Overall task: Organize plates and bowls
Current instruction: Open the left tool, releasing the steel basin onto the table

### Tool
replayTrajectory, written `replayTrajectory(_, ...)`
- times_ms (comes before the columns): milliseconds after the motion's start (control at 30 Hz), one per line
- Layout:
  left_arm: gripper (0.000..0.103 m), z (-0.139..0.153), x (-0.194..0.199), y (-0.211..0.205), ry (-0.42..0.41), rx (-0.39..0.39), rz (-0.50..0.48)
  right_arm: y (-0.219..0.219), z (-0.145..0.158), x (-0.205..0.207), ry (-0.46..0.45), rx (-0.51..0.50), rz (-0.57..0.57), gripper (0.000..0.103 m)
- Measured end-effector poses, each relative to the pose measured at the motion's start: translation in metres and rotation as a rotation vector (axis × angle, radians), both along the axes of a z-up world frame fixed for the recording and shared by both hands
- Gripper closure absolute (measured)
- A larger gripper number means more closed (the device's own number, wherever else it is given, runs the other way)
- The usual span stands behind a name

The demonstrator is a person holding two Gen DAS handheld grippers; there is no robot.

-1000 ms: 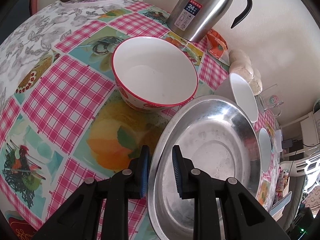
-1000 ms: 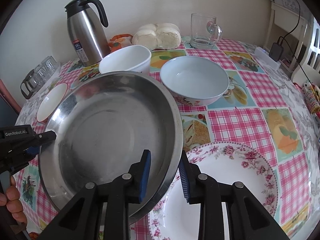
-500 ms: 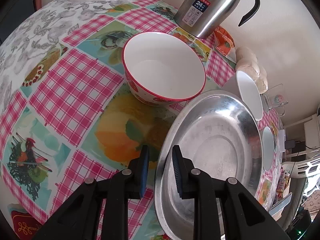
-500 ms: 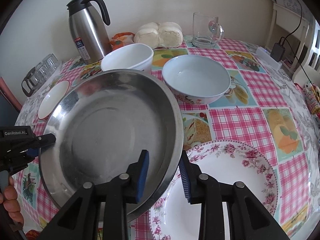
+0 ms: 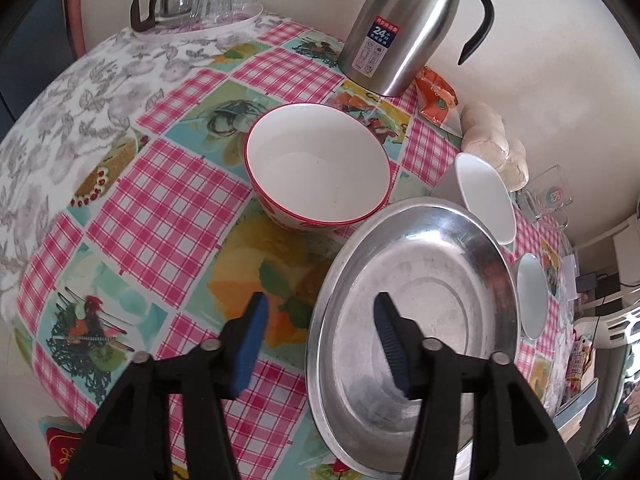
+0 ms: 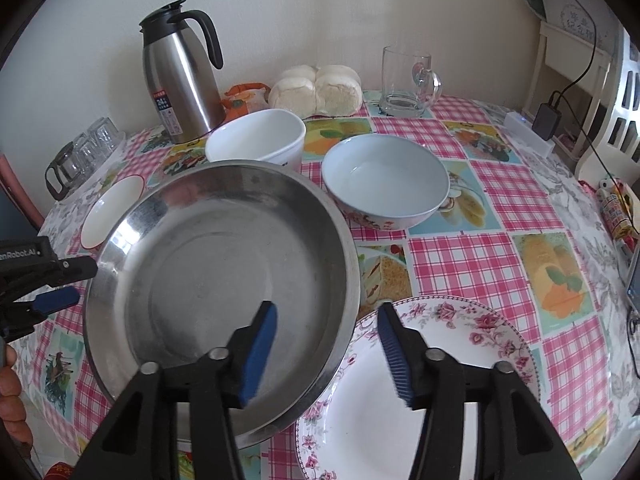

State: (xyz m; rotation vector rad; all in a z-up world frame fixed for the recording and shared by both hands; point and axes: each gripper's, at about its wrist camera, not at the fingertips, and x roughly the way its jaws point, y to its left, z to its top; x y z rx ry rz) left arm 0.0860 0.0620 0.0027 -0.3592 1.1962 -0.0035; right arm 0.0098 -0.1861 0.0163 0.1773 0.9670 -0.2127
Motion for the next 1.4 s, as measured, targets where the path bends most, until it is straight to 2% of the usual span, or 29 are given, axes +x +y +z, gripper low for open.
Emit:
replayTrajectory(133,0.037,-0.002,0.003,-0.007,0.013,0.051,-0.024,-0.001,0.001,0.000,-0.004,-0.011,-0.010,0.032)
replayTrajectory(200,0.028,-0.004,0.005,-0.011,0.023,0.076,-0.042,-0.002,0.001,0.001,-0.006,-0.013,-0.013,0.029)
replayTrajectory(333,0.024,-0.005,0.006,-0.017,0.033,0.126,-0.071,-0.003,0.001,0.001,-0.009,-0.010,-0.014,0.022)
replayTrajectory(433,0.016,-0.004,0.006,-0.021,0.027,0.155,-0.084,-0.002,0.000,0.001,-0.008,-0.013,-0.012,0.018)
replayTrajectory(500,0.012,-0.002,0.005,-0.022,0.013,0.171,-0.088,-0.003,0.000,0.002,-0.007,-0.012,-0.010,0.013)
replayTrajectory(567,0.007,-0.002,0.005,-0.023,0.000,0.196,-0.090,-0.003,0.000,0.001,-0.010,-0.011,-0.012,0.001)
replayTrajectory(600,0.004,-0.001,0.005,-0.024,-0.004,0.215,-0.093,-0.004,0.000,0.001,-0.012,-0.008,-0.014,0.000)
replayTrajectory(833,0.004,-0.001,0.005,-0.025,-0.008,0.234,-0.096,-0.009,-0.002,0.001,0.001,0.015,-0.028,0.000)
replayTrajectory(1067,0.004,0.008,-0.003,-0.039,-0.037,0.211,-0.106,-0.021,0.000,-0.002,0.013,-0.012,-0.042,0.000)
replayTrajectory(1200,0.004,0.018,-0.014,-0.061,-0.075,0.180,-0.151,-0.038,0.003,-0.010,0.014,-0.020,-0.075,0.000)
replayTrajectory(1400,0.004,0.039,-0.037,-0.112,-0.156,0.106,-0.296,-0.075,0.006,-0.029,0.000,-0.007,-0.162,0.000)
